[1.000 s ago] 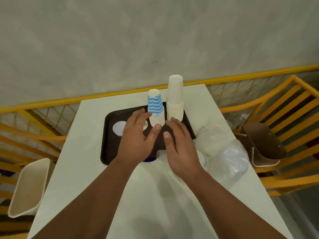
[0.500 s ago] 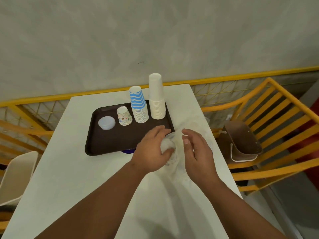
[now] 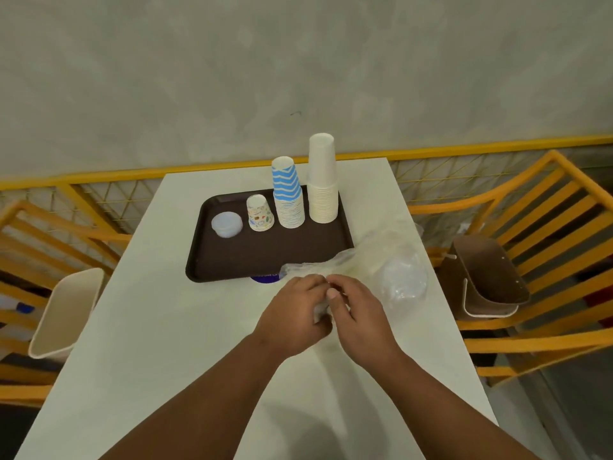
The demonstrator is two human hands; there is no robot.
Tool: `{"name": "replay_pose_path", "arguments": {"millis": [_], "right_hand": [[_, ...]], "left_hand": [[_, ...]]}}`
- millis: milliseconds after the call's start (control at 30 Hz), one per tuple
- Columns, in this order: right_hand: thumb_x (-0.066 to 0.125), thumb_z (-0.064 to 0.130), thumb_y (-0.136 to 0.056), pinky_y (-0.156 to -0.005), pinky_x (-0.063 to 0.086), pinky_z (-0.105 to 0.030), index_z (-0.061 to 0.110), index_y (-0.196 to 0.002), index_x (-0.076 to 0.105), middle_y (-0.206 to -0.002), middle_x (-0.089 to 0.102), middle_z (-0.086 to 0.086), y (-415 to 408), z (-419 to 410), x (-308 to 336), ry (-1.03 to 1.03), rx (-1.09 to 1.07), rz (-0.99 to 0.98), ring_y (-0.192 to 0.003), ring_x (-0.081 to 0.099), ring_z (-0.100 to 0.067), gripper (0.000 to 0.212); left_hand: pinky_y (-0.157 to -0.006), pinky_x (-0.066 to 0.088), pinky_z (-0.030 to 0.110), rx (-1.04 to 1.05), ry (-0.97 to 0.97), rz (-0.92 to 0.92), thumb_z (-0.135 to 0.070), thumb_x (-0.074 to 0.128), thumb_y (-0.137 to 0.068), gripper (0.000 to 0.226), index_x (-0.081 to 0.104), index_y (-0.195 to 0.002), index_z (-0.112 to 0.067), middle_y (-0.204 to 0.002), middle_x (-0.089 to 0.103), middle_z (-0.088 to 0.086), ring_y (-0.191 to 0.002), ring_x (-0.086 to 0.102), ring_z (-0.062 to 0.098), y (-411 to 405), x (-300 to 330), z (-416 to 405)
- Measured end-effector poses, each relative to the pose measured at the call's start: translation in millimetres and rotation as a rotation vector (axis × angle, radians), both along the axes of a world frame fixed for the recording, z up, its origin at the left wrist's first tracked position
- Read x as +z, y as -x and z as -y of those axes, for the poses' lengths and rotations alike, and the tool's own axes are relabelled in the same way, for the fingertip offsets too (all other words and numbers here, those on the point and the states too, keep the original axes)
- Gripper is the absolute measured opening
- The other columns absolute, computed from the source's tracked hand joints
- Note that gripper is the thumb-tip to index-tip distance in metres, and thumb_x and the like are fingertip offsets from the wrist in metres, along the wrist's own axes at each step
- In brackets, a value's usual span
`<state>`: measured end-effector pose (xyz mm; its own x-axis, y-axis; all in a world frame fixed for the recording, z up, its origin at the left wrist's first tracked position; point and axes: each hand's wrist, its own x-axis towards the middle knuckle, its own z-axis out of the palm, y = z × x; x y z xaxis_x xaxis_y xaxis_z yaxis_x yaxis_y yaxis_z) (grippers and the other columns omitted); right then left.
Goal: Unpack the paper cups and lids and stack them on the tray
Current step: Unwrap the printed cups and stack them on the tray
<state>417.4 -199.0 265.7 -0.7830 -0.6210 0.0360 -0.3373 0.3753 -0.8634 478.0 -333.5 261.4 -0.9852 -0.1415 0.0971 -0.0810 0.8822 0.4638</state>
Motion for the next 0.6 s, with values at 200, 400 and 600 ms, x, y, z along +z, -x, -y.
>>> {"name": "replay_pose_path", "arguments": {"millis": [200, 400, 600], "right_hand": [[0.029, 0.051, -0.100, -0.095, 0.038, -0.013, 0.028, -0.135, 0.049, -0.128, 0.057, 0.010, -16, 24, -10, -0.095, 0.107, 0.254, -0.112, 0.054, -0.005, 0.047], [0.016, 0.066, -0.094, -0.114, 0.030, -0.036, 0.028, -0.149, 0.035, -0.149, 0.044, 0.001, -39, 54, -17, -0.236, 0.157, 0.632, -0.137, 0.042, -0.022, 0.069], [0.013, 0.066, -0.096, -0.115, 0.030, -0.039, 0.027, -0.151, 0.030, -0.154, 0.037, -0.003, -48, 84, -37, -0.314, 0.062, 0.850, -0.140, 0.037, -0.027, 0.070]], "left_hand": [[-0.113, 0.026, 0.021, 0.237, -0.105, 0.167, -0.047, 0.064, -0.089, 0.067, 0.034, -0.147, -0.031, -0.150, 0.040, -0.010, -0.135, 0.040, 0.008, -36, 0, 1], [-0.108, 0.036, 0.027, 0.521, -0.369, 0.285, -0.048, 0.076, -0.078, 0.082, 0.028, -0.144, -0.034, -0.147, 0.041, -0.009, -0.128, 0.045, 0.014, -62, -6, 21], [-0.104, 0.046, 0.029, 0.569, -0.644, 0.229, -0.040, 0.084, -0.072, 0.082, 0.037, -0.138, -0.030, -0.132, 0.052, -0.010, -0.116, 0.052, 0.013, -81, -28, 47]]}}
